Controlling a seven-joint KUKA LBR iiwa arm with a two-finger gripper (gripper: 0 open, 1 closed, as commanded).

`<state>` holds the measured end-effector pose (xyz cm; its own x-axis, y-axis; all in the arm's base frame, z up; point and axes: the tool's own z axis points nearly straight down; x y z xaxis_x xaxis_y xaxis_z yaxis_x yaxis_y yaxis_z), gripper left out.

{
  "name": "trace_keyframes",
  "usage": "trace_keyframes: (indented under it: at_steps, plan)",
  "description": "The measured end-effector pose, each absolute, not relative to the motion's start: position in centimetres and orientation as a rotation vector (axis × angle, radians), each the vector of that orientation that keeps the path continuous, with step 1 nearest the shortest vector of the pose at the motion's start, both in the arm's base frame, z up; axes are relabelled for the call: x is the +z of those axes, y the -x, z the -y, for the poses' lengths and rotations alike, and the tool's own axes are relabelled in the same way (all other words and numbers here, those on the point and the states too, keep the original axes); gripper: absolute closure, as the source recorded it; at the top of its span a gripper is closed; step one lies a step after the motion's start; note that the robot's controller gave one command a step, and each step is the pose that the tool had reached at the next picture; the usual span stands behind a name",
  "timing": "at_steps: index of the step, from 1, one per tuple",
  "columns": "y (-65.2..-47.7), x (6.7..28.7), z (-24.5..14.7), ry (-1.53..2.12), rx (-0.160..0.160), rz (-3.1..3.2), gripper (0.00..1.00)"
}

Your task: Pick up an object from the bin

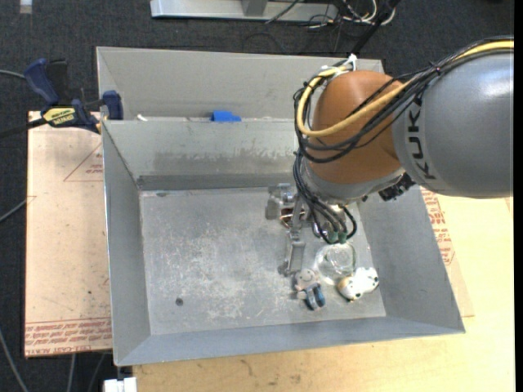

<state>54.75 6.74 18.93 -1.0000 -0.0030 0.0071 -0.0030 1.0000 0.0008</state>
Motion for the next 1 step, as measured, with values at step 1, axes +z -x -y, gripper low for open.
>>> trace_keyframes:
  at_steps: [1]
  plan:
    - [-54.9, 19.39, -6.7, -0.002, -0.002, 3.142, 0.0]
